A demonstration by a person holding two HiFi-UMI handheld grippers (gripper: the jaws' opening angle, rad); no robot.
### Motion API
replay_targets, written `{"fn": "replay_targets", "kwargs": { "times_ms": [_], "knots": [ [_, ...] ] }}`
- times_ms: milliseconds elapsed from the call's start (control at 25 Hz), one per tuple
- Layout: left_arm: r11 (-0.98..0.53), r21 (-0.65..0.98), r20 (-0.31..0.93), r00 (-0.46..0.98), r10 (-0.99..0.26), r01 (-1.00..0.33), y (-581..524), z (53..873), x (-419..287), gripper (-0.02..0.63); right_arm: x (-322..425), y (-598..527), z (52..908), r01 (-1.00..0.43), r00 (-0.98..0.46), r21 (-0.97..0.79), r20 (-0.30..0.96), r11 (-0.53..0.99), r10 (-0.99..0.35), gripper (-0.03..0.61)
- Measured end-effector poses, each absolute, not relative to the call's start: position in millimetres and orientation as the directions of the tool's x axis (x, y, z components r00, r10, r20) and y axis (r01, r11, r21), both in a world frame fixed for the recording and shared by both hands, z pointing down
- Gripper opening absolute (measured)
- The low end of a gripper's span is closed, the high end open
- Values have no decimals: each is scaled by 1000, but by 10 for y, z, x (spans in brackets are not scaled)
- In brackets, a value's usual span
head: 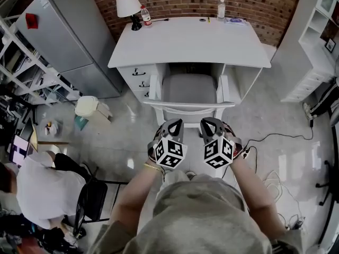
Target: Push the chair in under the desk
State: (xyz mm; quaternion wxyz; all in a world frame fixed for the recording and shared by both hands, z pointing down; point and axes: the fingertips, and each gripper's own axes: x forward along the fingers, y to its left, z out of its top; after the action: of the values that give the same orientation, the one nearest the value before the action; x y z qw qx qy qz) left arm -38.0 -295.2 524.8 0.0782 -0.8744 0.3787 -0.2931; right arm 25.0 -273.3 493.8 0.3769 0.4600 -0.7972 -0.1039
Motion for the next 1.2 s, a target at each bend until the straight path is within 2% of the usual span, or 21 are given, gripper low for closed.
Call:
{"fn": "replay_targets", "kwargs": {
  "times_ms": [280,600,1200],
  "knots": [
    [-673,-137,383,588,-712,-726,-2724,4982,-431,9,179,-2491,4721,-875,-322,210,420,436,-848,8],
    [-665,3,338,627,-702,-747,-2336,4746,-660,9,58,-2130,4621,-945,-309,-11,354,327,-883,8],
    [-673,127,304,674,-674,-729,-1667,4633,-1050,9,-183,-1358,4443,-958,-287,-111,301,265,-910,6]
  ]
}}
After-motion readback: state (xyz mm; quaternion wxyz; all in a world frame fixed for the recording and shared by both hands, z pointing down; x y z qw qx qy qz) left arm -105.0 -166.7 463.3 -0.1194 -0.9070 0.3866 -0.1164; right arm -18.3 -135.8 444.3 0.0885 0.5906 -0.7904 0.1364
